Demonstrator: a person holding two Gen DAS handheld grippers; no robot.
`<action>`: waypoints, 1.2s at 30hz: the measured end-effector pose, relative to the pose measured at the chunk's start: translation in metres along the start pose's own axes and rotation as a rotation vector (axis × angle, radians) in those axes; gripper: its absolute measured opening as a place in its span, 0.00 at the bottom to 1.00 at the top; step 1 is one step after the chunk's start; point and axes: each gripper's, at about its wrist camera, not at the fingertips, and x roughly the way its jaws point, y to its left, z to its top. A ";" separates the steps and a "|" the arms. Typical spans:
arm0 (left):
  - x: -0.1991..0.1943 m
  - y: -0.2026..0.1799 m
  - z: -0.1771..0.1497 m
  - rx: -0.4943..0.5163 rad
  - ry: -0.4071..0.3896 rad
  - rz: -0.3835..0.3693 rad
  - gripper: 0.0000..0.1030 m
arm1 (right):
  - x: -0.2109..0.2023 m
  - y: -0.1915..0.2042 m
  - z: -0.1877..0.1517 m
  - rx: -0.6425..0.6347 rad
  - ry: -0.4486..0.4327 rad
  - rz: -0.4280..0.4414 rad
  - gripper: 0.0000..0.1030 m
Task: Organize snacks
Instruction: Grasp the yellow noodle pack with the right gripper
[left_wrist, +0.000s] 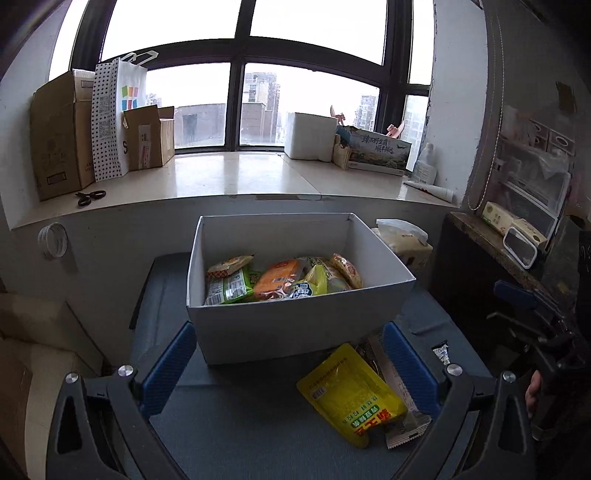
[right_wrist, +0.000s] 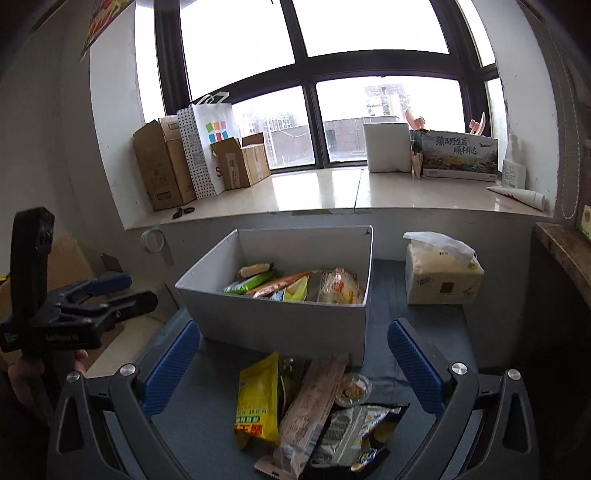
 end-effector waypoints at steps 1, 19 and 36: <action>-0.005 0.001 -0.007 -0.007 -0.001 0.007 1.00 | 0.004 0.005 -0.012 -0.003 0.030 0.002 1.00; -0.034 0.053 -0.054 -0.144 0.050 0.047 1.00 | 0.144 0.095 -0.108 -0.333 0.364 -0.171 0.96; -0.018 0.057 -0.061 -0.163 0.082 0.036 1.00 | 0.076 0.045 -0.091 -0.011 0.306 0.069 0.36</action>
